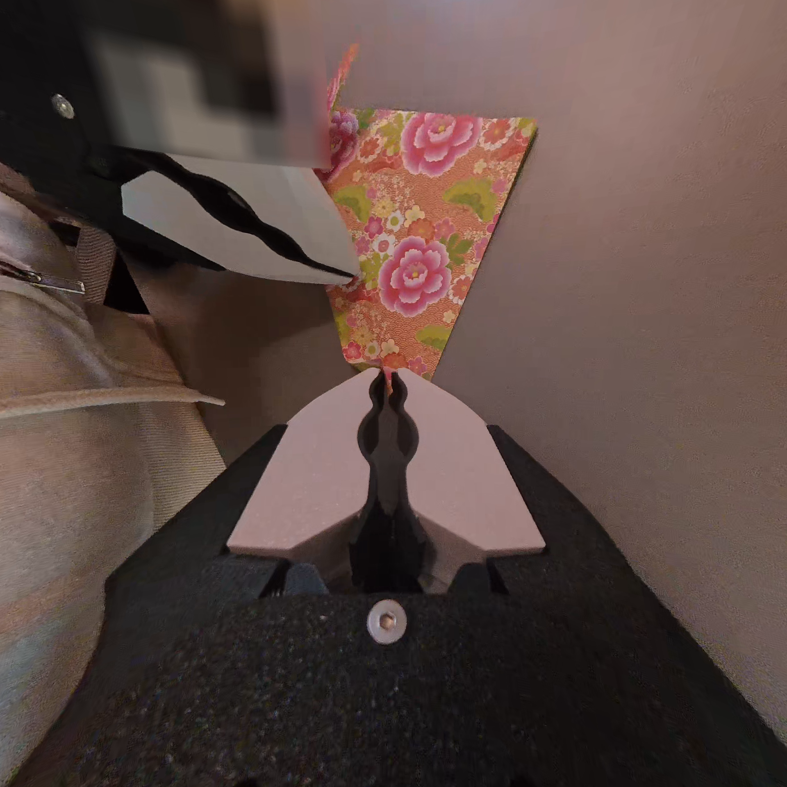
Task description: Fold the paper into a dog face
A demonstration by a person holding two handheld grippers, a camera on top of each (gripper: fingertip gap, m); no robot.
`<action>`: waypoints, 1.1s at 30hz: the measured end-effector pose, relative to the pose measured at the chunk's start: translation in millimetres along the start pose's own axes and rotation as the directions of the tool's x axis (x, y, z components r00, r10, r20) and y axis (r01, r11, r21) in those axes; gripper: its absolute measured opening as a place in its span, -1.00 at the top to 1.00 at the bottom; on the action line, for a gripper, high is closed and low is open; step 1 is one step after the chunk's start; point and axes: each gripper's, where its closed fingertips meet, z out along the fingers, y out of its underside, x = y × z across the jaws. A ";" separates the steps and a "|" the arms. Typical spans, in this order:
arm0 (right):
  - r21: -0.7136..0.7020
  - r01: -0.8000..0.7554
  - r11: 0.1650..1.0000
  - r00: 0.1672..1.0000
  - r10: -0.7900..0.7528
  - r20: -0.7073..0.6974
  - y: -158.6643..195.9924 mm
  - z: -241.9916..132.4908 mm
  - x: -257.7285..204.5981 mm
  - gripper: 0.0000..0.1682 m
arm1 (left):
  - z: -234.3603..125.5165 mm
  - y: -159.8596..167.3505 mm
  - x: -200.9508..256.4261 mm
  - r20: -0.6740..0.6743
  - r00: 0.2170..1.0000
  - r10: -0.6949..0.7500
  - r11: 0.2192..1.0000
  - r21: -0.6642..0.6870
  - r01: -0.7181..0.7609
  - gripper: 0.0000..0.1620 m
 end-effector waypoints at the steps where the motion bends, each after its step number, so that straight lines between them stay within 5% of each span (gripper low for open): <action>1: -0.003 0.005 1.000 1.000 -0.005 -0.002 -1.2 -0.2 1.4 0.97 | -0.1 0.0 -0.1 0.018 1.000 0.012 1.000 0.003 -0.012 1.00; 11: 0.000 0.006 1.000 0.998 -0.006 0.069 -23.6 -4.7 14.4 0.97 | -0.6 -0.1 -0.6 0.111 0.991 0.069 0.997 0.034 -0.073 1.00; 24: -0.090 0.311 0.946 0.942 -0.294 0.164 -43.1 1.6 11.2 0.91 | -0.8 0.0 0.0 0.049 0.999 -0.016 0.993 0.116 0.010 1.00; 27: -0.090 0.566 0.820 0.801 -0.520 0.298 -32.1 -6.2 0.3 0.72 | -0.8 0.2 0.2 0.042 0.999 -0.005 0.993 0.119 -0.001 1.00; 33: -0.036 0.956 0.290 0.292 -0.942 0.168 -34.6 -8.3 16.5 0.41 | -9.7 4.9 12.8 -0.103 0.992 0.078 0.983 0.175 -0.059 1.00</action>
